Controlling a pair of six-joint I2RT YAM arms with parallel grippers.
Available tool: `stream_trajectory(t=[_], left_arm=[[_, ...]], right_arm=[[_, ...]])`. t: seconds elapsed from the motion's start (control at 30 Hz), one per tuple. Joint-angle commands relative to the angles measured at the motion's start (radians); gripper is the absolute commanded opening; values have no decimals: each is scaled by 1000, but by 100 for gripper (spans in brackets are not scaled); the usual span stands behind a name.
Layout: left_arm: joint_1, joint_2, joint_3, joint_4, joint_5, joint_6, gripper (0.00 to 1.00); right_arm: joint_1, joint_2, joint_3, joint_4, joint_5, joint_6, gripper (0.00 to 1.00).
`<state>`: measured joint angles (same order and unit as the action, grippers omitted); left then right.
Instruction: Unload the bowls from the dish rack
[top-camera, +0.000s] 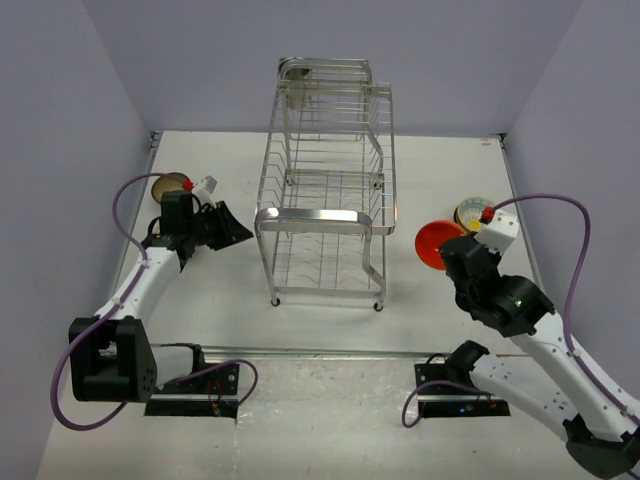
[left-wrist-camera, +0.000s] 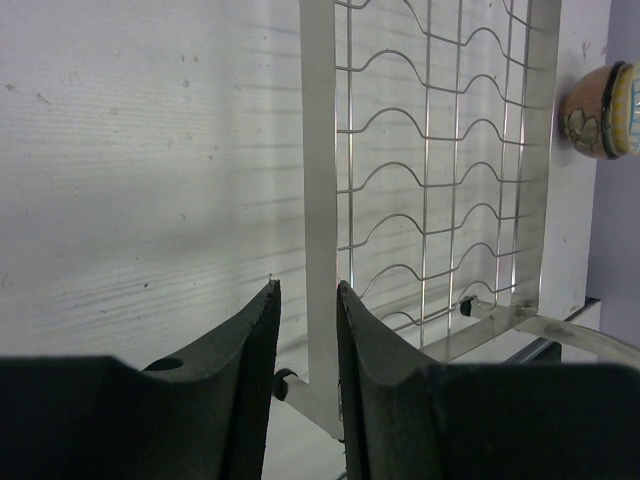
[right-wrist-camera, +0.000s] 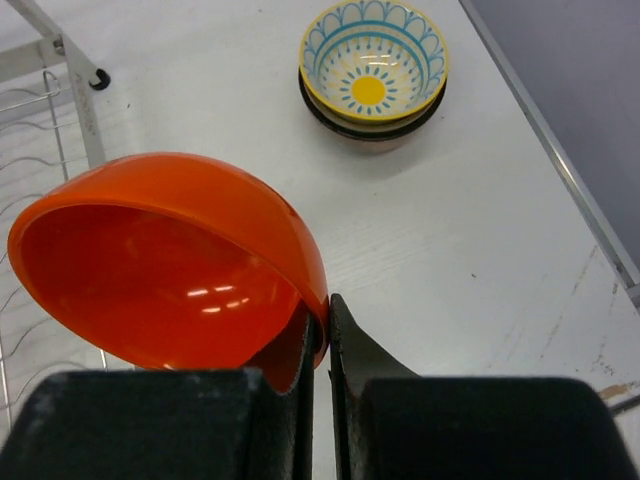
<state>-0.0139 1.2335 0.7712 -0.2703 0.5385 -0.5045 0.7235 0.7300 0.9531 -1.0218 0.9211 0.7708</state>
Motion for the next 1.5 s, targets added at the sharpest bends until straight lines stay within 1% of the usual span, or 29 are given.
stream_trajectory(t=[0.0, 0.03, 0.13, 0.23, 0.27, 0.43, 0.47, 0.57, 0.63, 0.73, 0.9, 1.23, 1.47], left_arm=[[-4, -29, -6, 23, 9, 17, 30], [-4, -29, -6, 23, 9, 18, 30], [-4, -26, -7, 29, 9, 17, 30], [-4, -20, -9, 37, 15, 12, 30], [-4, -20, -9, 40, 15, 9, 30], [-4, -14, -9, 51, 20, 6, 30], [-4, -12, -9, 52, 23, 6, 30], [-4, -8, -9, 54, 23, 9, 30], [-4, -3, -9, 54, 21, 12, 30], [-4, -3, -12, 57, 23, 9, 30], [-4, -8, -13, 65, 9, 9, 30], [-4, -17, 0, 52, -2, 6, 30], [-4, -28, -16, 66, -8, -2, 30]], right_arm=[[-159, -1, -25, 339, -195, -292, 0], [-191, 32, -22, 370, -247, -307, 0], [-306, 100, 19, 414, -327, -353, 0], [-383, 149, 48, 443, -393, -380, 0], [-439, 182, 64, 453, -448, -384, 0], [-588, 278, 111, 466, -583, -381, 0], [-645, 305, 118, 468, -605, -377, 0], [-755, 341, 122, 477, -691, -360, 0], [-807, 370, 122, 477, -728, -352, 0], [-866, 405, 121, 476, -760, -332, 0], [-921, 457, 116, 477, -788, -317, 0], [-1053, 577, 95, 546, -886, -292, 0], [-1078, 635, 137, 555, -915, -274, 0]])
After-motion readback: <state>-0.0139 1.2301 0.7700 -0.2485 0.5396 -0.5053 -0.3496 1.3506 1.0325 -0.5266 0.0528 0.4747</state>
